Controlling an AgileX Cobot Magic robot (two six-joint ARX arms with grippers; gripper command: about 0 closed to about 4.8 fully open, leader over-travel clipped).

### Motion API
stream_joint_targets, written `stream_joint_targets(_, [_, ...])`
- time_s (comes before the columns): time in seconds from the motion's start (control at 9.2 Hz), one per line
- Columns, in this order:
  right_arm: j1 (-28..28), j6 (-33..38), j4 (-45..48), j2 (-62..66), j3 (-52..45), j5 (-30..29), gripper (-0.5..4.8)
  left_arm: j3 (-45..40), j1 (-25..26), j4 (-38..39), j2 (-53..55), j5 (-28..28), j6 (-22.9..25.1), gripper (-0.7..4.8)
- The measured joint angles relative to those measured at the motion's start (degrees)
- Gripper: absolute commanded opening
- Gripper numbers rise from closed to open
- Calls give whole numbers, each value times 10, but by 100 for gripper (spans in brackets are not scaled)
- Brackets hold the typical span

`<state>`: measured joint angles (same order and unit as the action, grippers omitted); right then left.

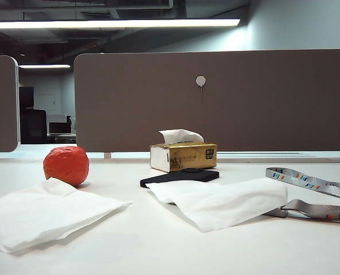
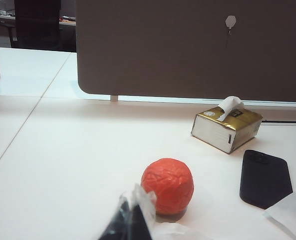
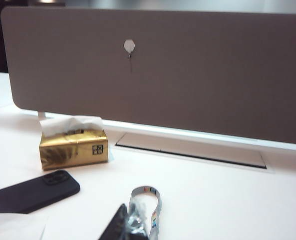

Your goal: Pull out a tissue from the tissue box and use it to cover the ID card on the tabletop.

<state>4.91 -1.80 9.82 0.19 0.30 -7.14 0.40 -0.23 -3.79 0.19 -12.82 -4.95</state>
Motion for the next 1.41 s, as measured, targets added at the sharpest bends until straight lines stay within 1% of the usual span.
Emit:
stream_joint_targets(0.22, [0,0,-4,0,0,2,-5,0,0,0,0,5,2,-6])
stream_joint_targets(0.33, [0,0,-5,0,0,14,-5,0,0,0,0,31,2,-6])
stream_joint_targets(0.43, [0,20,-25,0,0,39,-5,0,0,0,0,49,2,-6])
stream_joint_targets(0.76, [0,42,-41,0,0,46,-5,0,0,0,0,49,2,-6])
stream_joint_targets(0.87, [0,59,-56,0,0,59,-5,0,0,0,0,49,2,-6])
stream_joint_targets(1.2, [0,61,-57,0,0,59,-5,0,0,1,0,49,2,-6])
stream_joint_targets(1.3, [0,61,-57,0,0,24,-5,0,0,15,0,49,2,-6])
stream_joint_targets(1.41, [0,61,-57,0,0,16,-5,0,0,17,0,49,2,-6])
